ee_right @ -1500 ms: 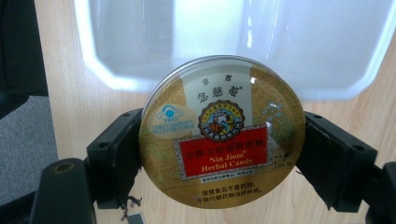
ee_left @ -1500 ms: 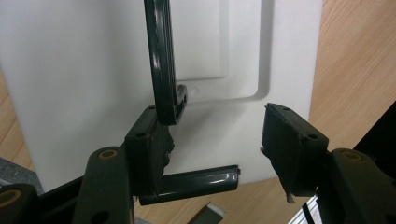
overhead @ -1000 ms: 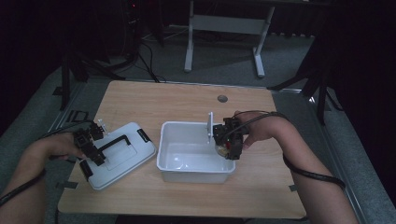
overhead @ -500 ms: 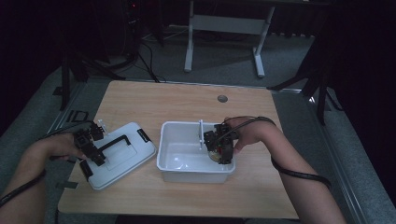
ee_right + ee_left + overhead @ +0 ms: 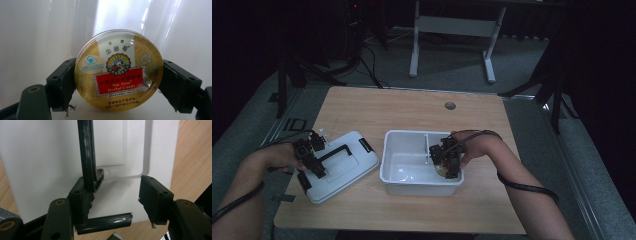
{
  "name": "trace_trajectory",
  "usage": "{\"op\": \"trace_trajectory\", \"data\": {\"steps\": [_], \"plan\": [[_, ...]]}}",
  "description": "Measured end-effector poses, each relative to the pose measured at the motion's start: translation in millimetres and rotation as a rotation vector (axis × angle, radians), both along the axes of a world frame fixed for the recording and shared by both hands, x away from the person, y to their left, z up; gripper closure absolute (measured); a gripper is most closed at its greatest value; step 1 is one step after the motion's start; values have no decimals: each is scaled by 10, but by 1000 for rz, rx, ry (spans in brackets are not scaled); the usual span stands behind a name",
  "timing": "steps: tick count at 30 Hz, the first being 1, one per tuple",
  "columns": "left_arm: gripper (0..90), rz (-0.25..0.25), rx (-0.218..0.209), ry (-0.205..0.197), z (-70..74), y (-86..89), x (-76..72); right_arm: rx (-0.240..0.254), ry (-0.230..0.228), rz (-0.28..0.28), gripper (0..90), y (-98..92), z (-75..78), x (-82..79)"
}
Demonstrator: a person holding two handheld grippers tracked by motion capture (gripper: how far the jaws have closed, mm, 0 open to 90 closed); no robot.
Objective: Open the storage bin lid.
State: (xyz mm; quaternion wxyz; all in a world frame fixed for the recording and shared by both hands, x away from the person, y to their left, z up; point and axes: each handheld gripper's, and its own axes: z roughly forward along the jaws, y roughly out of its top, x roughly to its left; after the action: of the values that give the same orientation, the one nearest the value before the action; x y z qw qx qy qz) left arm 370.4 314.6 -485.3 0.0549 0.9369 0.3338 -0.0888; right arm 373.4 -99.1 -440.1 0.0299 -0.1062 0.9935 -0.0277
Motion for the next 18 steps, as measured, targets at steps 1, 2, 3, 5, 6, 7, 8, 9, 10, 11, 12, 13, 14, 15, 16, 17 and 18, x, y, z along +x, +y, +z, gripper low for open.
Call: {"op": "trace_trajectory", "data": {"steps": [1,2,3,5,6,7,8,9,10,11,12,13,14,15,16,17,18], "plan": [[431,1,0,2,-1,-1,2,-3,-1,0,205,3,-17,2],[431,0,3,2,-1,-3,3,-5,-3,1,205,6,-33,4],[431,-1,5,3,-3,-5,4,-7,-4,3,205,10,-48,7],[431,-3,4,1,0,-8,7,-9,1,4,205,11,-74,11],[431,-4,1,2,-1,-9,7,-9,0,5,205,13,-84,15],[431,-5,1,4,-4,-9,6,-9,2,4,205,12,-95,17],[431,-5,3,5,-7,-7,7,-9,5,4,205,13,-105,21],[431,-4,3,5,-9,-4,8,-9,5,7,205,14,-117,26],[431,-4,1,5,-9,0,10,-10,8,5,205,16,-131,33],[431,-5,2,4,-10,0,9,-11,4,10,205,18,-145,41],[431,-4,3,4,-10,0,9,-13,-1,9,205,18,-159,47],[431,-5,3,4,-11,-1,11,-10,7,4,204,18,-172,58],[431,-5,5,5,-11,-5,10,-12,17,1,204,21,-177,68],[431,-7,4,6,-14,-7,11,-8,14,1,205,21,-175,71],[430,-7,4,6,-15,-9,11,-7,10,1,204,23,-175,80],[430,-6,3,6,-18,-11,10,-6,12,-5,204,22,-174,87],[431,-7,3,6,-20,-12,10,-2,17,-12,204,17,-174,95]]}}
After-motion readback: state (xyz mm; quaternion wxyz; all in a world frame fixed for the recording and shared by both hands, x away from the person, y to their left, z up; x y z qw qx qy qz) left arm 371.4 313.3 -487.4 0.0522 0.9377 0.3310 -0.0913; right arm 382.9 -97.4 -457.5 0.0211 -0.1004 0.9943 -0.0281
